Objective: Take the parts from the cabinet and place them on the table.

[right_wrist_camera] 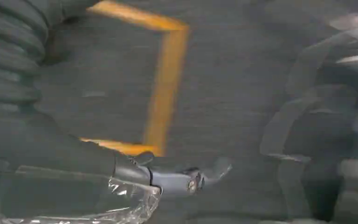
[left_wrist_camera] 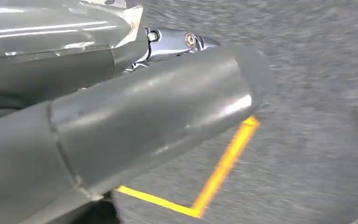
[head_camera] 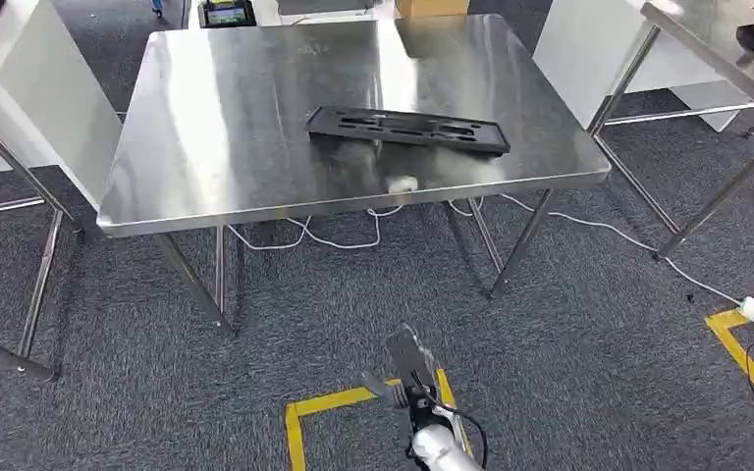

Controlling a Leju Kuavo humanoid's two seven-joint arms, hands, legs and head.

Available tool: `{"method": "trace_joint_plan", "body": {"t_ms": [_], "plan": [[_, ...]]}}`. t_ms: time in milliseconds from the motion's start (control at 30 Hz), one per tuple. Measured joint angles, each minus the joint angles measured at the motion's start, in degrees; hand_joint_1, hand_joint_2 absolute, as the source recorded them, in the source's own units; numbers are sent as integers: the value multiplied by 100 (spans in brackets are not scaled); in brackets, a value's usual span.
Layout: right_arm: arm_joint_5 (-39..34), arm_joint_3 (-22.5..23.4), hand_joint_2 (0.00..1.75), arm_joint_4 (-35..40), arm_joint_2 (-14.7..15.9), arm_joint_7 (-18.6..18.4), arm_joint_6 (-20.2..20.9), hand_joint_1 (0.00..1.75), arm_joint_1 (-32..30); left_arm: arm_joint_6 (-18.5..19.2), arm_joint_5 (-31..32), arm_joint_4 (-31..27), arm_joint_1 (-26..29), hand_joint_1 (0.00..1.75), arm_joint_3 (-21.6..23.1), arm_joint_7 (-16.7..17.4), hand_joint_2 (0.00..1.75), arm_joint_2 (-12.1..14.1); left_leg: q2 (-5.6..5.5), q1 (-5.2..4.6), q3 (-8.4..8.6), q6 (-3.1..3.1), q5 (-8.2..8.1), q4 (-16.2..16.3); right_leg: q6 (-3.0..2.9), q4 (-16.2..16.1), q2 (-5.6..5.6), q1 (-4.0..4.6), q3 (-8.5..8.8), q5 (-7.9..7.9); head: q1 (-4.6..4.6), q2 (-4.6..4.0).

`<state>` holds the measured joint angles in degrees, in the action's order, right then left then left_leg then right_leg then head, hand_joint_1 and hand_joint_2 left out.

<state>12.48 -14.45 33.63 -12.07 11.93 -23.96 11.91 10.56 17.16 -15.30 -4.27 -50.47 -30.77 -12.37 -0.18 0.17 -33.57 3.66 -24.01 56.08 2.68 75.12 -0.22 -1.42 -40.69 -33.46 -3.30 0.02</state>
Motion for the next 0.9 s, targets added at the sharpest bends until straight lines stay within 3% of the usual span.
{"method": "trace_joint_plan", "body": {"t_ms": [33,67,100,133,167,200,267,300,333,367,400,433,467,500,533,600,633,700,800,833,900], "plan": [[76,-26,175,-234,-33,-76,31,0,-12,-39,61,26,-1,0,28,31,0,-13,8,-20,-91,-2,68,3,59,36,1,20,95,117,2,0],[105,-57,175,-487,-94,-159,130,0,-29,-44,118,46,-3,0,55,72,0,-26,18,-39,-171,-8,125,9,104,-133,1,37,282,285,0,0],[67,-74,175,-688,-173,-236,236,0,-49,-44,170,72,-15,0,79,98,0,-33,29,-60,-258,-13,198,10,117,-576,0,72,645,481,0,0],[26,-72,175,-868,-249,-327,284,0,-55,-44,216,87,-23,0,122,124,0,-42,29,-75,-317,-21,255,14,63,-1134,1,84,1058,538,2,0],[56,-76,175,-1012,-312,-425,278,0,-54,-61,268,109,-33,0,155,148,0,-46,28,-79,-343,-42,305,20,-56,-1707,0,90,1413,335,5,0],[98,-90,175,-1116,-367,-454,264,0,-65,-94,299,120,-36,0,175,179,0,-48,30,-102,-364,-70,360,28,-128,-2179,2,151,1717,206,0,0],[126,-120,175,-1360,-428,-458,282,0,-70,-149,382,162,-40,0,243,240,0,-46,41,-48,-362,-149,473,-18,-182,-2122,21,197,1590,261,24,0],[113,-122,175,-1437,-452,-467,328,0,-72,-148,382,179,-44,0,271,271,0,-55,37,-43,-364,-202,527,-37,-252,-2123,19,210,1559,305,35,0],[78,-122,175,-1509,-466,-476,385,0,-73,-146,380,194,-37,0,280,299,0,-48,30,-30,-395,-240,512,-20,-334,-2167,6,79,1535,403,26,0],[28,-120,175,-1570,-470,-482,432,0,-61,-96,349,210,-37,0,282,325,0,-37,10,-10,-473,-277,209,109,-393,-2163,-14,99,1459,472,42,0],[-12,-116,175,-1603,-476,-483,481,0,-60,-52,312,221,-36,0,280,341,0,-37,8,18,-554,-315,-202,390,-461,-2159,-23,104,1384,542,48,0],[-38,-116,175,-1643,-476,-483,518,0,-62,-26,288,223,-37,0,280,345,0,-31,4,38,-640,-356,-548,777,-462,-2157,-23,118,1311,608,50,0],[-55,-114,175,-1686,-476,-483,547,0,-62,-11,260,225,-38,0,280,352,0,-22,5,51,-725,-393,-793,1205,-462,-2144,-29,130,1222,677,50,0],[-64,-111,175,-1726,-470,-483,560,0,-62,33,251,225,-38,0,280,354,0,-20,6,63,-775,-421,-874,1598,-448,-2109,-35,136,1155,750,48,0],[-59,-111,175,-1750,-468,-480,562,0,-61,68,247,227,-37,0,277,371,0,-15,6,74,-735,-436,-759,1767,-435,-2059,-44,136,1017,807,50,0],[-24,-111,175,-1780,-463,-461,503,0,-61,96,244,227,-46,0,277,389,0,-4,8,111,-335,-461,-282,1484,-384,-1914,-39,123,752,891,50,0],[-33,-111,175,-1791,-463,-431,450,0,-56,101,262,227,-54,0,277,395,0,4,8,119,36,-456,-156,1054,-367,-1835,-35,118,624,923,53,0],[-85,-107,175,-1800,-457,-358,398,0,-34,103,307,227,-96,0,288,417,0,9,-22,80,561,-417,-659,174,-285,-1756,-32,130,484,1004,53,0],[-293,-46,175,-1808,-452,84,400,0,-37,92,378,249,-114,0,302,446,0,13,-29,-4,512,-235,-597,120,-160,-1801,-54,94,484,1170,44,2],[-350,-11,175,-1811,-448,340,331,0,-76,83,378,255,-117,0,304,446,0,6,-4,3,432,-155,-499,57,-106,-1834,-44,129,452,1234,40,0],[-357,-6,175,-1811,-446,386,312,0,-79,83,378,260,-118,0,304,446,0,4,1,18,456,-141,-476,45,-106,-1822,-42,142,441,1219,38,0]]}}
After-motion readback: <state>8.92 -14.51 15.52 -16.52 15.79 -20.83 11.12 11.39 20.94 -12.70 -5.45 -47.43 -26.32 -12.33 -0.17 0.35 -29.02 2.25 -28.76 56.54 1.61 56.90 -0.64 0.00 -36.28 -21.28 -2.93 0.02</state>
